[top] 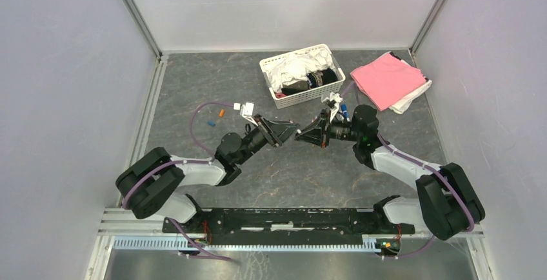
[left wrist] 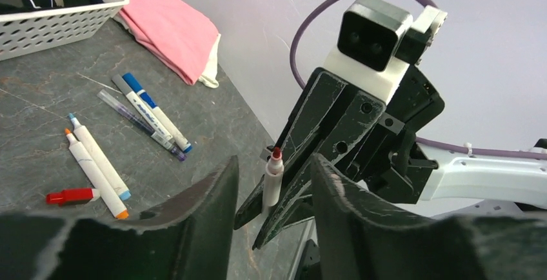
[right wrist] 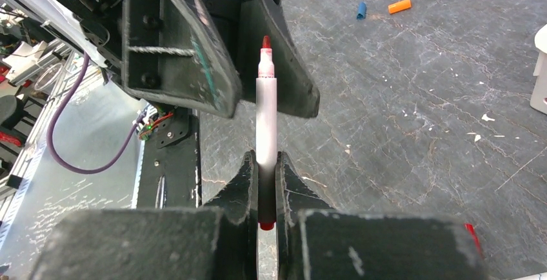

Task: Insert the pens into the pen caps
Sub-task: Insert the pen cap onto the pen.

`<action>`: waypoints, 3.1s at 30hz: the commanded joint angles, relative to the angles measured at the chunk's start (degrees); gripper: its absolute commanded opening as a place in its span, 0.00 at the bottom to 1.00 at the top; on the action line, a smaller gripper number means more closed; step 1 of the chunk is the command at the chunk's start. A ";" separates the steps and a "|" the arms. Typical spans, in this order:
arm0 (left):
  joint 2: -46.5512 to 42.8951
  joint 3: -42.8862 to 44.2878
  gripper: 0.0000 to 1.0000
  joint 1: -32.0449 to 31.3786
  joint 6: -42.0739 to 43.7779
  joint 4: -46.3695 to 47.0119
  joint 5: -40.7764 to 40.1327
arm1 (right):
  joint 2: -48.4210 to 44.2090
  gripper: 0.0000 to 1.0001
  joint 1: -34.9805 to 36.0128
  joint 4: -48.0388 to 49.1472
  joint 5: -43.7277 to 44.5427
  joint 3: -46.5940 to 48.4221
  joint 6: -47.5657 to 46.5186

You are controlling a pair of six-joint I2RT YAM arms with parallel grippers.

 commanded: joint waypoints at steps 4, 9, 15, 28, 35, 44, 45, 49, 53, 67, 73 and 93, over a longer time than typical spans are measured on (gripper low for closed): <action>2.84 2.98 0.23 -0.61 -1.23 4.05 0.81 | 0.39 0.00 0.04 3.23 -0.54 -0.23 1.43; 2.78 4.06 0.02 -0.70 -0.41 2.23 2.04 | 0.65 0.00 0.25 3.18 -0.78 -0.15 1.05; 1.55 6.75 0.02 -0.88 4.63 -6.00 7.83 | 0.23 0.40 0.29 0.32 -4.04 0.91 -4.90; -1.80 10.08 0.02 -1.32 11.12 -19.46 9.39 | -1.14 0.36 0.68 -3.71 -4.09 2.41 -8.92; -1.79 10.43 0.02 -1.39 10.78 -19.02 10.01 | -0.89 0.30 0.63 -5.71 -3.86 3.02 -10.48; -2.39 10.40 0.11 -1.49 10.51 -19.01 9.74 | -0.61 0.00 0.63 -7.73 -4.26 3.98 -12.10; -2.78 10.44 0.18 -1.49 10.51 -19.20 9.36 | -0.57 0.00 0.61 -8.03 -4.22 4.05 -12.35; -7.01 10.99 0.45 -1.41 13.22 -24.24 6.06 | -0.48 0.00 0.66 -12.05 -4.40 5.32 -16.30; -14.12 11.75 0.69 -1.36 19.64 -34.37 1.19 | -0.81 0.00 -0.22 -21.02 -4.94 8.17 -26.19; 0.31 40.08 1.00 1.29 52.33 -86.24 3.02 | 2.23 0.00 -19.25 -52.38 -1.58 20.72 -52.02; 21.02 57.47 0.92 1.23 62.06 -100.28 5.05 | 3.18 0.00 -29.98 -56.47 -4.05 22.06 -54.73; 45.82 80.20 0.71 0.40 80.16 -113.19 12.19 | 4.13 0.00 -33.24 -57.35 -7.91 22.36 -54.64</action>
